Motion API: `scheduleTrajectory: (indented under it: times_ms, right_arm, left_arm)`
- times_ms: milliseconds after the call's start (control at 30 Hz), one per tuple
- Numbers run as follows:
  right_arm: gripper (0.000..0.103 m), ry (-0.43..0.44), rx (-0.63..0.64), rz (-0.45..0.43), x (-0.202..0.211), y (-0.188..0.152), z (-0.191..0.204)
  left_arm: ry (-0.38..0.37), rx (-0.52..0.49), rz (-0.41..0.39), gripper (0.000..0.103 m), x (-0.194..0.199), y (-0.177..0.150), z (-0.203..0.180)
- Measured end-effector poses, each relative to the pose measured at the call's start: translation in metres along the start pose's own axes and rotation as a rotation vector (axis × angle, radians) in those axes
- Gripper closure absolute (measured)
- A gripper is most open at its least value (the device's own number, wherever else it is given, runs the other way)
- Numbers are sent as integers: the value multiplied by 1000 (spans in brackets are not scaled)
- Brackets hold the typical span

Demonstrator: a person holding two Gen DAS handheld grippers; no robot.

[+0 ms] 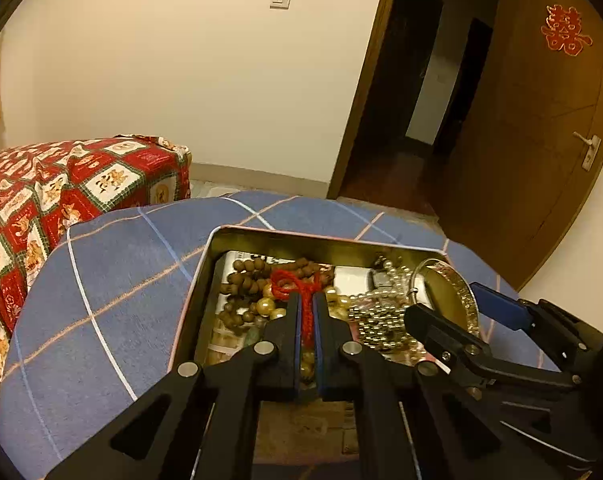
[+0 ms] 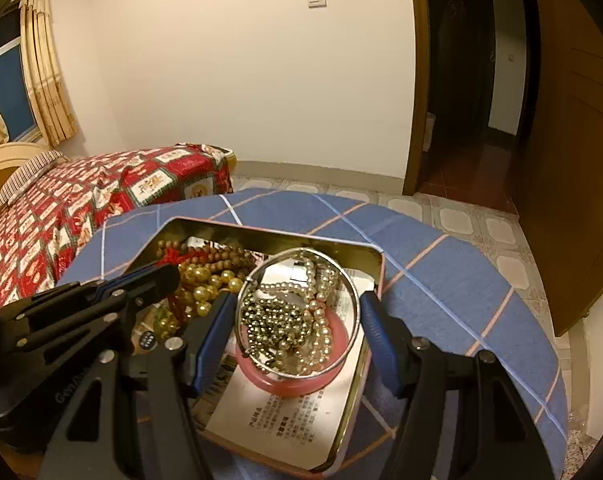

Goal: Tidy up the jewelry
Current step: 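Carry the red-cord pendant and silver bangle into the tin and open both tools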

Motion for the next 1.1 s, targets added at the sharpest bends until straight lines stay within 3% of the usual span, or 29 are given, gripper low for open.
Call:
scheduleTrajectory:
  times_ms: [533, 767, 1100]
  right_arm:
    - [35, -10, 51, 29, -13, -5, 3]
    - [34, 29, 19, 43, -12, -3, 1]
    - [24, 41, -14, 26, 10, 0, -1]
  left_arm:
    - [77, -43, 14, 99, -16, -6, 5]
    - [97, -56, 25, 99, -13, -4, 2]
    - [136, -46, 32, 90, 8, 1, -3]
Point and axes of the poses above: each gripper's, at about its wrist camera, not at the fingertips, and x roughly against the way its jaws point, z to its left, y to its top, the point moved 2 cm from there along -x, roughly the way its jaws point
